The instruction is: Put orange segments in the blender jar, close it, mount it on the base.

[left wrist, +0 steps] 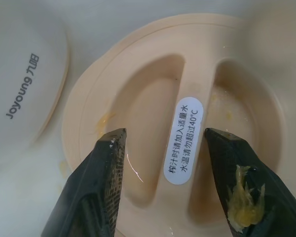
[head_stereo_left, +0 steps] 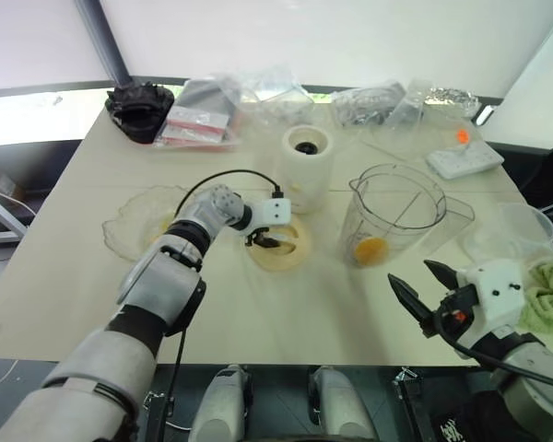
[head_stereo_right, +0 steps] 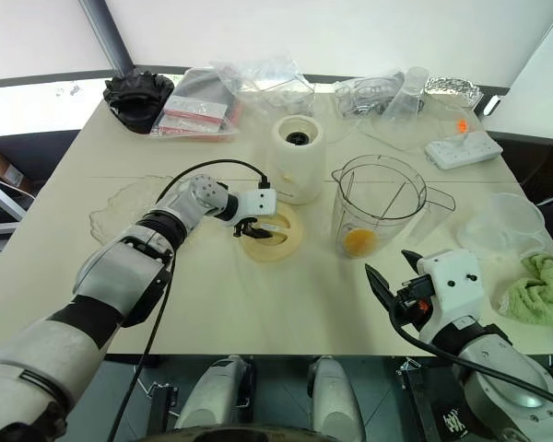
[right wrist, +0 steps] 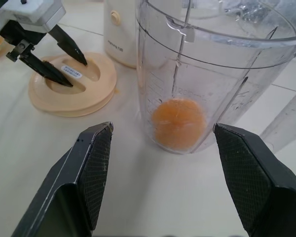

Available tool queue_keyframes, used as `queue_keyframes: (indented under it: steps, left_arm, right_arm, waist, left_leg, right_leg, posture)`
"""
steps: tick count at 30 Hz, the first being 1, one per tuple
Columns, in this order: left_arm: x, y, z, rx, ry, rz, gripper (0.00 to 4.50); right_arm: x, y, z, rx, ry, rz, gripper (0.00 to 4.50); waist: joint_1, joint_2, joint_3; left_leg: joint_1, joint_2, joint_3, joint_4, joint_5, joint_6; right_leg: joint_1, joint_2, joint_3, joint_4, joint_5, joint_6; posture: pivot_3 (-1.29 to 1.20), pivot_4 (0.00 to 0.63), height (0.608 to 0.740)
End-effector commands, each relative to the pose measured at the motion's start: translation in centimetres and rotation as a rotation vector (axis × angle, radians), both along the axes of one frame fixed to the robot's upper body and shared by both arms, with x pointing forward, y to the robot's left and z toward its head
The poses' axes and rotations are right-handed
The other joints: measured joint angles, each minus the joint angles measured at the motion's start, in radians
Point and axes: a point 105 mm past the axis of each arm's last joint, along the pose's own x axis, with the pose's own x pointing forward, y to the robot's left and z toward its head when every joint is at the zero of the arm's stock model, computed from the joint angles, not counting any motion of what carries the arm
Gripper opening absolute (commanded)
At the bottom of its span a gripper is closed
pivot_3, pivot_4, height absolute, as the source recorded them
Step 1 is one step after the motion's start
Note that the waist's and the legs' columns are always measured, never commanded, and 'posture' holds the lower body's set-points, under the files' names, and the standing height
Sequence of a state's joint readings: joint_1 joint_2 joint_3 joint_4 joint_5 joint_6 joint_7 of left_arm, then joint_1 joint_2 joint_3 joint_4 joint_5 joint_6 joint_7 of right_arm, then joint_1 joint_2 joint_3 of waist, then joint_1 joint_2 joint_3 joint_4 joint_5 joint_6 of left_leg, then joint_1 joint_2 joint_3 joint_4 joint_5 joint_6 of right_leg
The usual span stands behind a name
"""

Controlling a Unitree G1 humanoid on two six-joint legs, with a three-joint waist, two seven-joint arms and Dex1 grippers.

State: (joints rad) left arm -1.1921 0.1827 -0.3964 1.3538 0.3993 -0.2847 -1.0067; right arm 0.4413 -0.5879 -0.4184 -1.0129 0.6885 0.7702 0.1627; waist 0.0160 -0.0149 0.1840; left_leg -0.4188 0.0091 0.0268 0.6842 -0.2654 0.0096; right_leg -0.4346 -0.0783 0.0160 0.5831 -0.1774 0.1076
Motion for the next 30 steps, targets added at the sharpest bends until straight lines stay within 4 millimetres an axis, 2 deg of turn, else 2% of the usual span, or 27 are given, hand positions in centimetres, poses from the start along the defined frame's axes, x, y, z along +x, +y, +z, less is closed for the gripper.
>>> queue_keyframes:
  steps: [1,2,3,8,12,22,25,30]
  left_arm:
    - [-0.1,0.4,-0.9,0.053,0.021,0.016,0.87]
    - [-0.1,0.4,-0.9,0.05,0.025,0.02,0.39]
    - [-0.1,0.4,-0.9,0.047,0.028,0.023,0.25]
    - [0.0,0.5,-0.6,0.034,0.028,0.034,0.25]
    - [0.3,0.5,0.8,-0.018,0.02,0.027,0.25]
    - [-0.4,1.1,7.0,-0.203,0.081,-0.122,0.25]
    - [-0.7,1.5,8.6,-0.256,0.087,-0.163,0.25]
    - [-1.1,2.1,10.0,-0.296,0.081,-0.206,0.25]
  right_arm:
    - [-0.2,-0.2,1.2,-0.03,-0.057,-0.015,3.39]
    - [-0.2,-0.2,1.1,-0.033,-0.057,-0.016,3.39]
    - [-0.2,-0.2,1.1,-0.033,-0.056,-0.016,3.39]
    - [-0.2,-0.1,1.1,-0.03,-0.057,-0.018,3.39]
    - [-0.1,-0.4,1.0,-0.031,-0.059,-0.037,3.39]
    - [1.0,-4.0,-1.1,-0.061,-0.053,-0.236,3.39]
    - [2.0,-5.1,-1.7,-0.068,-0.067,-0.296,3.39]
    - [4.3,-6.7,-2.7,-0.073,-0.085,-0.383,3.39]
  waist:
    - [-0.001,0.0,0.0]
    - [-0.002,0.0,0.0]
    - [-0.003,-0.001,-0.001]
    - [-0.003,0.0,-0.001]
    - [-0.003,-0.001,-0.001]
    - [-0.002,-0.002,0.0]
    - [-0.003,-0.002,0.0]
    - [-0.005,-0.002,0.0]
  left_leg:
    - [0.003,0.002,0.0,0.0,0.0,0.0]
    - [0.006,0.003,0.0,0.0,0.0,0.0]
    - [0.01,0.004,0.0,0.0,0.0,0.0]
    - [0.01,0.007,0.0,-0.001,0.0,-0.001]
    - [0.009,0.006,0.001,-0.001,0.0,-0.001]
    - [0.003,0.005,0.003,-0.002,0.0,0.0]
    - [0.0,0.004,0.003,-0.002,0.0,0.0]
    - [-0.002,0.002,0.003,-0.001,0.0,0.0]
  right_leg:
    - [0.003,0.0,0.0,-0.001,0.0,0.0]
    - [0.006,0.0,0.0,-0.002,-0.001,0.001]
    - [0.01,-0.001,-0.001,-0.003,-0.002,0.003]
    - [0.011,-0.002,-0.003,-0.005,-0.002,0.004]
    - [0.01,-0.002,-0.003,-0.005,-0.002,0.003]
    - [0.003,-0.002,-0.003,-0.003,0.0,0.0]
    - [0.0,-0.002,-0.003,-0.003,0.0,-0.001]
    - [-0.002,-0.002,-0.003,-0.003,0.0,-0.001]
  posture:
    - [0.0,0.15,0.74]
    - [0.0,0.15,0.74]
    - [0.0,0.15,0.74]
    - [0.0,0.15,0.74]
    - [0.0,0.15,0.74]
    - [0.0,0.15,0.74]
    - [0.0,0.15,0.74]
    - [0.0,0.15,0.74]
